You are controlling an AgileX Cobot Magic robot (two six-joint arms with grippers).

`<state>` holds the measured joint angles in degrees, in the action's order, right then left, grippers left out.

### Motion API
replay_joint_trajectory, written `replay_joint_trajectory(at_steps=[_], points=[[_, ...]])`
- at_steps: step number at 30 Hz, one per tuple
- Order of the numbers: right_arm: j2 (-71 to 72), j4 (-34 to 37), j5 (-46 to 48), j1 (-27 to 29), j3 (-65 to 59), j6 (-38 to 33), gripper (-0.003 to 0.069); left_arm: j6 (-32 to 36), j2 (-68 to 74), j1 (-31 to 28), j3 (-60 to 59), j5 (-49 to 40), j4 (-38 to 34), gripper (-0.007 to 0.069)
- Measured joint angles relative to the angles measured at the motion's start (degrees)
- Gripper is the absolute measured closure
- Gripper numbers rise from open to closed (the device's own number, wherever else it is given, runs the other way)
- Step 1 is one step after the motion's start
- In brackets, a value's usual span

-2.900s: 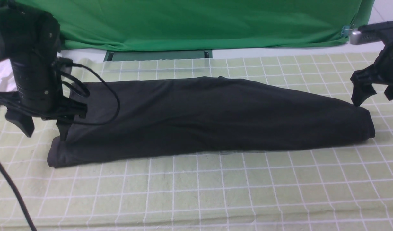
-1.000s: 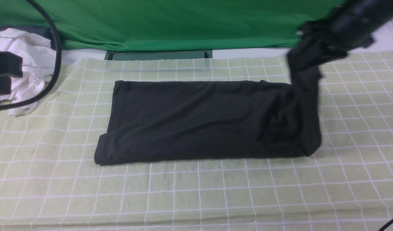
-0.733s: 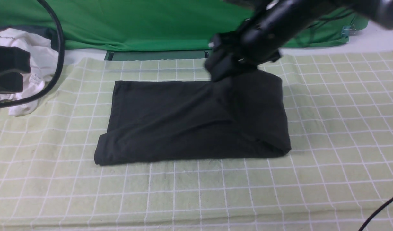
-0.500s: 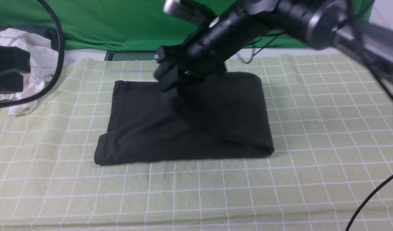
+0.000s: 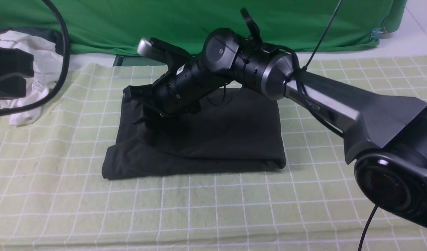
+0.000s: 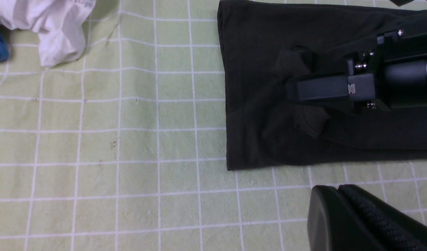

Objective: Fold a long-sleeved shirt over a green coffee tablecloth.

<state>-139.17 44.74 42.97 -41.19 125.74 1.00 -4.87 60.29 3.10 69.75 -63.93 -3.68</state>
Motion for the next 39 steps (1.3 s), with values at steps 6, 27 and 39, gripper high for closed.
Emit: replay_joint_trajectory(at_steps=[6,27,39], points=[[0.2,0.6,4.9,0.2,3.3,-2.2,0.0189,0.4,0.0,0.0,-0.1,0.0,0.0,0.0612],[14.2,-30.1,26.7,13.9,16.0,-7.3,0.066,2.3,0.0,0.0,-0.3,-3.8,-3.0,0.0612],[36.0,-32.4,26.7,21.8,-5.0,-10.0,0.066,5.7,0.0,0.0,-0.3,0.1,-6.5,0.0612]])
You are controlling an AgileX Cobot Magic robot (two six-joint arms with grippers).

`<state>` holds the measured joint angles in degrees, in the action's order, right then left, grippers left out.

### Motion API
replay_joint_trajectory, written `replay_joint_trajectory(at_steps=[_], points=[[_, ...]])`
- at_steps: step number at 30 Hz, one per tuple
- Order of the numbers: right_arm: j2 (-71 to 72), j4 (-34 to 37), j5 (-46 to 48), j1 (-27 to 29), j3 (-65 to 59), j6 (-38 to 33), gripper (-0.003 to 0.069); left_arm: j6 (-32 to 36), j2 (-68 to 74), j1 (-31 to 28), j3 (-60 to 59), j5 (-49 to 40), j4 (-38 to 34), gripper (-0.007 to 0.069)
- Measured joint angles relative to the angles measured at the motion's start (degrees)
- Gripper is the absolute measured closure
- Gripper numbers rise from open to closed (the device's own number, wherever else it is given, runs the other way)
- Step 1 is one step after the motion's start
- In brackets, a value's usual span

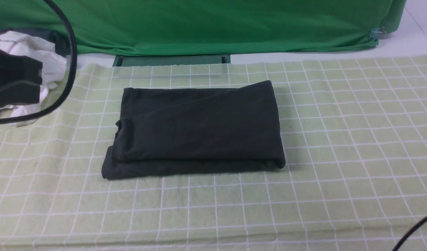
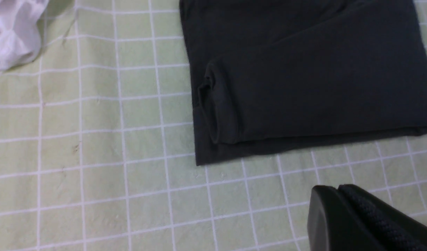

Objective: Fold a long-sleeved shirt over a green coffee tablecloth.

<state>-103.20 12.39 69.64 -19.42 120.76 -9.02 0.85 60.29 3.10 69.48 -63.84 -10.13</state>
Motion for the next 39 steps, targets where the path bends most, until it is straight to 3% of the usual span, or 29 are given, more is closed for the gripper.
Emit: replay_joint_trajectory(at_steps=[5,10,11,17,22,31,39], points=[[10.5,-0.3,-1.0,4.3,-15.5,-1.1,0.066,3.1,0.0,0.0,0.0,1.0,-1.5,0.0612],[25.7,-0.6,-9.7,9.5,-32.2,-1.8,0.066,4.3,-0.2,0.0,0.0,1.0,-1.7,0.0612],[34.5,-0.8,-16.0,11.6,-40.2,-2.1,0.066,4.3,-0.7,0.0,0.0,1.2,-1.9,0.0612],[55.9,-0.8,-32.3,13.2,-60.6,-3.6,0.0659,4.3,-5.0,0.0,-2.8,5.5,-2.9,0.0612],[73.3,-0.8,-45.2,13.2,-74.1,-3.8,0.0659,4.3,-14.1,0.0,-13.3,15.5,-3.4,0.0612],[94.3,-0.8,-57.6,13.2,-87.7,-3.8,0.0656,4.3,-33.1,0.0,-34.2,28.9,-3.4,0.0612],[97.9,-0.8,-58.8,13.2,-88.7,-3.8,0.0627,4.3,-41.0,0.0,-39.4,33.4,-3.4,0.0612]])
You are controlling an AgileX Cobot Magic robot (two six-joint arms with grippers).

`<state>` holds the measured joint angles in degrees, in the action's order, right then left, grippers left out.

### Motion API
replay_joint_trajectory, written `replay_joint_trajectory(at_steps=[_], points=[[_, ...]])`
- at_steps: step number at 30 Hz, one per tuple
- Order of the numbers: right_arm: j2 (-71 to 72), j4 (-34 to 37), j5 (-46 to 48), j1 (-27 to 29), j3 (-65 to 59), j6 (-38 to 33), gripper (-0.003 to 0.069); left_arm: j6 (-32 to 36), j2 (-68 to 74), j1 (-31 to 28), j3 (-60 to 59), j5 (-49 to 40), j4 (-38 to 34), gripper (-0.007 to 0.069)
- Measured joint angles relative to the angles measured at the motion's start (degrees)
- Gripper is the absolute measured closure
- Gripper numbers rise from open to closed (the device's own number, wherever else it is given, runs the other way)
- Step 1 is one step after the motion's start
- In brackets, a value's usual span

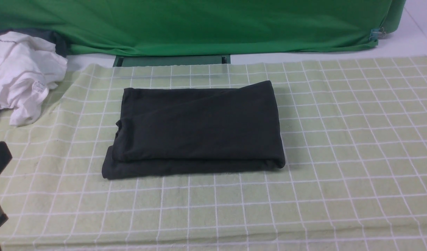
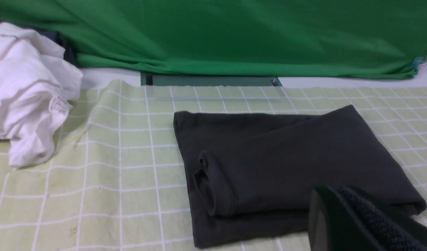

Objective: Fold a long-sleeved shirt over a green coffee tablecloth.

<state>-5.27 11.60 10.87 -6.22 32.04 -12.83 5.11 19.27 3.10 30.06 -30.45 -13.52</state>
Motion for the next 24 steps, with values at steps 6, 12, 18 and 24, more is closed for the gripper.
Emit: replay_joint_trajectory(at_steps=[6,12,18,24], points=[[0.0,0.2,-0.1,0.0,0.0,0.1,0.0601,0.1,-0.2,0.0,0.0,2.5,0.0,0.0612],[0.0,0.4,-0.1,0.0,0.0,0.1,0.0595,0.1,-0.2,0.0,0.0,2.5,0.0,0.0612],[0.0,0.5,-0.1,0.0,0.0,0.1,0.0586,0.1,-0.2,0.0,0.0,2.5,0.0,0.0612],[0.0,0.5,-0.1,0.0,0.0,0.3,0.0569,2.7,-0.2,0.0,0.0,3.1,0.4,0.0612]])
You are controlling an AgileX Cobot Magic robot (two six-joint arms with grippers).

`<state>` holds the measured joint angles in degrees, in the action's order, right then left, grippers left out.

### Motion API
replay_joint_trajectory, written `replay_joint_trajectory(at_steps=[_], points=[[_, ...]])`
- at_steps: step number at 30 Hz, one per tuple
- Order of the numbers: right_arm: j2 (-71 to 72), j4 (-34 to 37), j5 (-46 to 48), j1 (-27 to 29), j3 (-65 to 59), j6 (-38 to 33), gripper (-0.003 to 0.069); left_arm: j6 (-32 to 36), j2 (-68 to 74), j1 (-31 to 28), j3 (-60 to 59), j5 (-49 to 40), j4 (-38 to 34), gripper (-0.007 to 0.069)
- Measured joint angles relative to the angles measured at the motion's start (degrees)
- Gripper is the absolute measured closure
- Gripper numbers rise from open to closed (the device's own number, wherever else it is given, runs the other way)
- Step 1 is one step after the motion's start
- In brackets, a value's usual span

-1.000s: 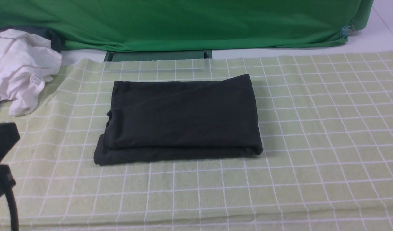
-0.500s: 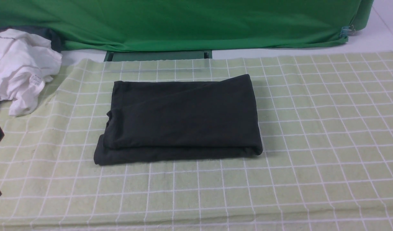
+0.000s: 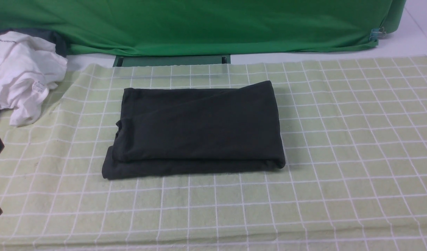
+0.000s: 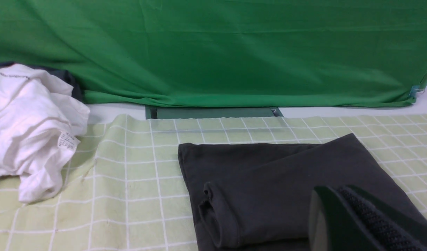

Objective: Fold a long-sleeved shirt over a green coffee tablecloth.

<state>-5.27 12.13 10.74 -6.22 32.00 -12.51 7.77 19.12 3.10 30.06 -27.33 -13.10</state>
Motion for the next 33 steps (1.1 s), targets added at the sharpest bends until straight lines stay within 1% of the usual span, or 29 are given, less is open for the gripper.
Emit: replay_joint_trajectory(at_steps=[2,5,7,8,9,13,17,23,33], points=[[0.0,0.0,0.0,0.0,0.0,0.0,0.0563,1.5,-0.1,0.1,-0.1,1.1,0.8,0.0612],[0.0,0.1,0.0,0.0,0.0,0.1,0.0552,1.8,-2.0,-0.7,-2.1,4.4,3.3,0.0612],[0.0,0.1,0.0,0.0,0.0,0.1,0.0547,1.8,-4.5,-2.3,-4.9,7.4,4.5,0.0612],[0.0,0.1,0.0,0.0,0.0,0.1,0.0543,1.9,-7.5,-4.0,-7.5,9.9,5.0,0.0612],[0.0,0.1,0.0,0.0,0.0,0.1,0.0543,1.9,-7.9,-4.2,-7.9,10.2,5.1,0.0612],[0.0,0.1,0.0,0.0,0.0,0.1,0.0535,1.9,-14.7,-6.9,-16.4,14.9,5.6,0.0612],[0.0,0.1,0.0,0.0,0.0,0.1,0.0524,1.9,-18.7,-7.1,-24.0,15.4,6.0,0.0612],[0.0,0.1,0.0,0.0,0.0,0.1,0.0507,1.9,-19.1,-7.1,-29.9,15.2,6.1,0.0612],[0.0,0.1,0.1,0.0,0.0,0.1,0.0479,2.0,-19.1,-7.1,-30.3,14.4,6.3,0.0612]])
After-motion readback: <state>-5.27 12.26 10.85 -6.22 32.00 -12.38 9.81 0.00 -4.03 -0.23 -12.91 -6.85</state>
